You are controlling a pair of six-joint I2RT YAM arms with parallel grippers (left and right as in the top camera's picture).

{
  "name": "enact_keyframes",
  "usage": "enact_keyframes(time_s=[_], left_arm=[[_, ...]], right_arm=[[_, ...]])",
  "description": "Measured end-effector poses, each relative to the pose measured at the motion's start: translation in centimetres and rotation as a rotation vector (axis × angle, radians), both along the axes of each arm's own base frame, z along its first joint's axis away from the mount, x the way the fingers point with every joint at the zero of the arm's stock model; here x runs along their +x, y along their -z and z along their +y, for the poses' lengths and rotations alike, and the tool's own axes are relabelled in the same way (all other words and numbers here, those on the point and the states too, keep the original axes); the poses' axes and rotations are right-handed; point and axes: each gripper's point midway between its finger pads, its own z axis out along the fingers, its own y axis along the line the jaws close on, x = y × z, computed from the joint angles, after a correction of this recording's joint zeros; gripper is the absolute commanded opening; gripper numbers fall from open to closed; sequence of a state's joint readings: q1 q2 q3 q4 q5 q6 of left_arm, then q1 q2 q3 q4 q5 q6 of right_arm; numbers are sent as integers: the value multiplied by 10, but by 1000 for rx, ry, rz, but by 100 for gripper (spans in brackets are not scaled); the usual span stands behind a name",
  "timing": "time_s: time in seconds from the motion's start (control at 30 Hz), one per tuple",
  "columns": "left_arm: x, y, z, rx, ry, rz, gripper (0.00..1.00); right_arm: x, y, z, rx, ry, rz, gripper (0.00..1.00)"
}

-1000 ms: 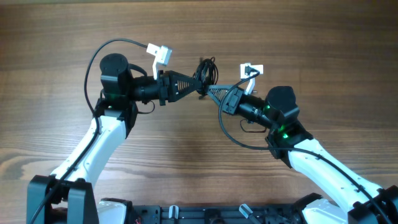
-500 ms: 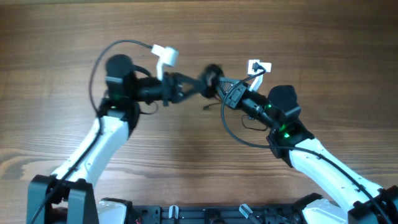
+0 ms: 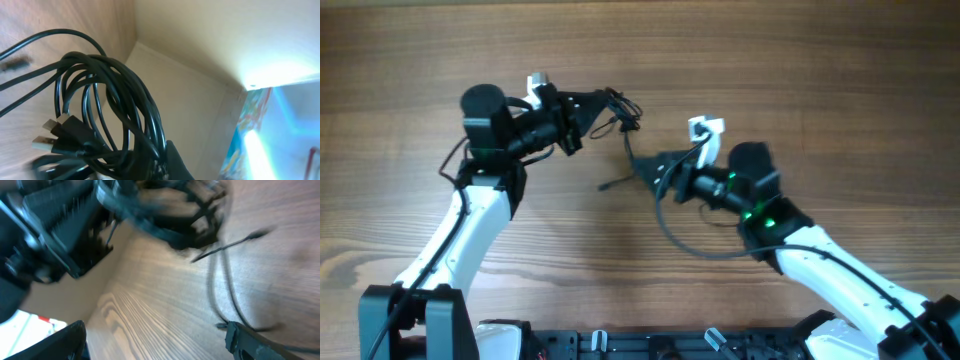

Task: Untangle cables

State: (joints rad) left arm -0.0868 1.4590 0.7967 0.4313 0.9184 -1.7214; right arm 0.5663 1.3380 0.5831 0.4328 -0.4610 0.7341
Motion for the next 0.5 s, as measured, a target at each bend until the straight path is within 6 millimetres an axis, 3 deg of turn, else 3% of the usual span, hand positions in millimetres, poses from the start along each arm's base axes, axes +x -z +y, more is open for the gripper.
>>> enact_keyframes(time_s=[0.13, 0.3, 0.5], left_arm=[[-4, 1, -18, -37, 0, 74, 4], [-11, 0, -26, -3, 53, 8, 4], [-34, -7, -29, 122, 256, -340, 4]], right_arm=[[2, 14, 6, -76, 68, -25, 100], [24, 18, -18, -126, 211, -37, 100], [21, -15, -66, -81, 259, -4, 100]])
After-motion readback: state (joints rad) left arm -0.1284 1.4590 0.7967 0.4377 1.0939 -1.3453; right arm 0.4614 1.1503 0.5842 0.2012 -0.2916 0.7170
